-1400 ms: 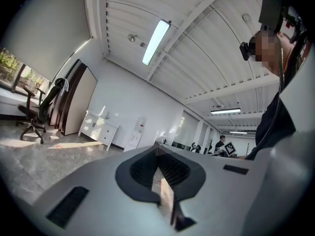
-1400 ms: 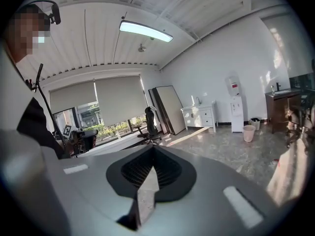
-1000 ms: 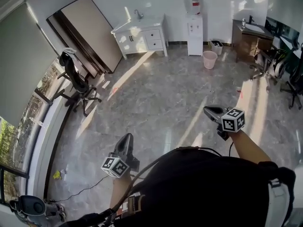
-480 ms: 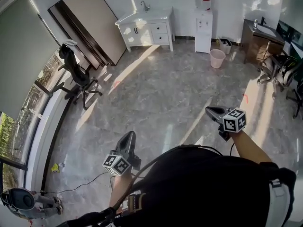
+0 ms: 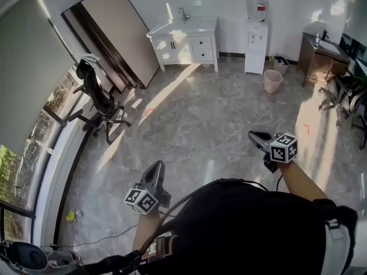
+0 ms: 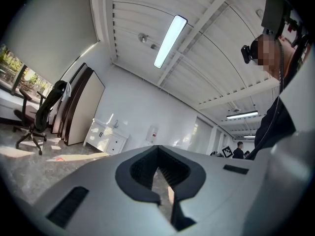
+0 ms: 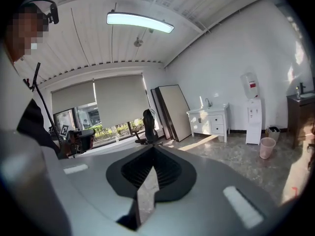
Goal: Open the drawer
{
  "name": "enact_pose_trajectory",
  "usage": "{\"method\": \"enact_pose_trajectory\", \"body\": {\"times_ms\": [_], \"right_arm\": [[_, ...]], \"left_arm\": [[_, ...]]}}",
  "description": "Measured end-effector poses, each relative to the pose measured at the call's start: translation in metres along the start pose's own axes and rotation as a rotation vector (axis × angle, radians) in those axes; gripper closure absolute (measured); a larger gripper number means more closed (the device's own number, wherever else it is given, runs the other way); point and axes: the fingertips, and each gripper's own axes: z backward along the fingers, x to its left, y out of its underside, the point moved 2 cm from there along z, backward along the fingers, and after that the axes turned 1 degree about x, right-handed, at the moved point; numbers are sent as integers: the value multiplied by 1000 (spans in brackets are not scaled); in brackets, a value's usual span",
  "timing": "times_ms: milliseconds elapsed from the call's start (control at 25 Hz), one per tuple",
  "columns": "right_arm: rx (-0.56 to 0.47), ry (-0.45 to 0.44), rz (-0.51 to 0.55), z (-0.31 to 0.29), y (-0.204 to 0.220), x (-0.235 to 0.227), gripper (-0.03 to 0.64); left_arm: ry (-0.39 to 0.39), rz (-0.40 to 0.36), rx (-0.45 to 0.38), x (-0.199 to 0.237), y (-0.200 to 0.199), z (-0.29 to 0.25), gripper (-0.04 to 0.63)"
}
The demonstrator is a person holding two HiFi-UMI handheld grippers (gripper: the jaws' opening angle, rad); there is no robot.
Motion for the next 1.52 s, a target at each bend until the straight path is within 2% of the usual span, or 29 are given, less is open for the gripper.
{"method": "enact_pose_trajectory", "body": {"times_ms": [160,360,560,800,1040,1160,1360,1520], "right_arm": [[6,7,-8,-60,-9,16,615],[36,-19,2,-127,-12,39,615],[72,-56,31,-181,-32,44,615],[101,-127,49,-245,-42,37,615],[113,-191,37,-284,-62,-18,615],[108,-204,27,-304,-86,-57,615],[86,-254,78,-333,-137,-117,615],[87,-272,85,-343,-157,-169,615]], "left_arm": [[8,-11,-3,53,-27,3,604],[-8,-4,4,114,-38,21,604],[-70,-1,-25,158,-55,31,604],[-133,29,-38,199,-50,29,604],[-191,8,-45,210,-63,-22,604],[-220,-5,-62,212,-77,-59,604],[-245,-35,-97,215,-95,-131,604],[-249,-28,-109,209,-92,-188,604]]}}
